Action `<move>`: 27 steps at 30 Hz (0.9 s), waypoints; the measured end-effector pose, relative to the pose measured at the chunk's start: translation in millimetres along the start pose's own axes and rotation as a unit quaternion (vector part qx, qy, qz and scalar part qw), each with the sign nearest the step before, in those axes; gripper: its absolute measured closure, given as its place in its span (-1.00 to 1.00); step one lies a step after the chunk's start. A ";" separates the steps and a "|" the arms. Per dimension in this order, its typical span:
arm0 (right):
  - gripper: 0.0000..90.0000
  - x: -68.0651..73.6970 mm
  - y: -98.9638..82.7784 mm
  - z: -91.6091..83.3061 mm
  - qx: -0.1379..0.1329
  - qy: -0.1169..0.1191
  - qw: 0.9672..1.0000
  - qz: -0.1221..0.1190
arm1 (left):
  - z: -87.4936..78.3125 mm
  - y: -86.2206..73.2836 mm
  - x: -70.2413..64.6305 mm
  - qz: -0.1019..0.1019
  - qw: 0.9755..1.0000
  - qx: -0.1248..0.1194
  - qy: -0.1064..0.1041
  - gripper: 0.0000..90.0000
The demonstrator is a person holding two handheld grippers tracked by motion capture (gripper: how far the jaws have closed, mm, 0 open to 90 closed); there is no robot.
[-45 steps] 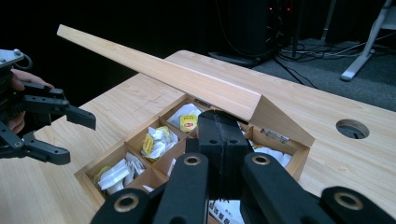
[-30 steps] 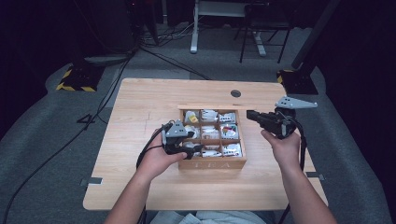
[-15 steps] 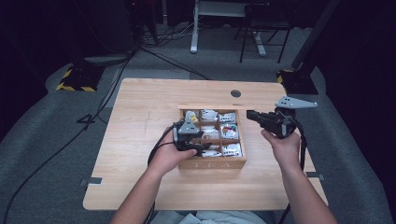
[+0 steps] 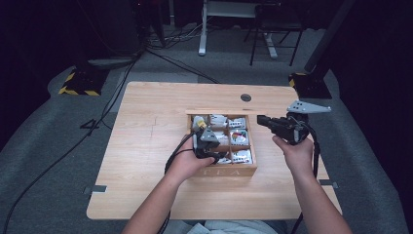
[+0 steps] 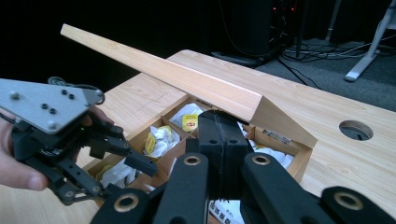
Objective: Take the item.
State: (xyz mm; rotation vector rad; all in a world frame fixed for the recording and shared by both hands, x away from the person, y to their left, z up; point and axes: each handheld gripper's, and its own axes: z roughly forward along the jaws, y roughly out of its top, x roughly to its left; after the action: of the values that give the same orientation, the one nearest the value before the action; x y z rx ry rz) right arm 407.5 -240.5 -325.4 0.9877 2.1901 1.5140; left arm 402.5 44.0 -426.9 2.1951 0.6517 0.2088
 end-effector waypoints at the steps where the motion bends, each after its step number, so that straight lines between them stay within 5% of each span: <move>1: 0.99 0.2 0.0 0.0 0.000 0.001 1.000 0.001 | 0.0 0.0 0.0 0.000 1.000 0.000 0.000 0.20; 17: 0.99 -0.2 -0.3 0.2 -0.001 0.004 1.000 0.000 | 21.8 4.7 -2.4 0.009 0.998 0.058 0.018 0.47; 27: 0.99 -0.4 -0.3 0.3 -0.002 0.005 1.000 0.000 | 26.6 4.8 -2.0 -0.002 0.997 0.073 0.015 0.59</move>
State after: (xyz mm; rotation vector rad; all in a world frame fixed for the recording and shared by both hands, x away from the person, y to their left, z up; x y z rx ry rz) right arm 407.9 -240.7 -325.8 0.9821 2.1937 1.5257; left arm 412.1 22.6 -440.4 2.3344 0.7070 0.1993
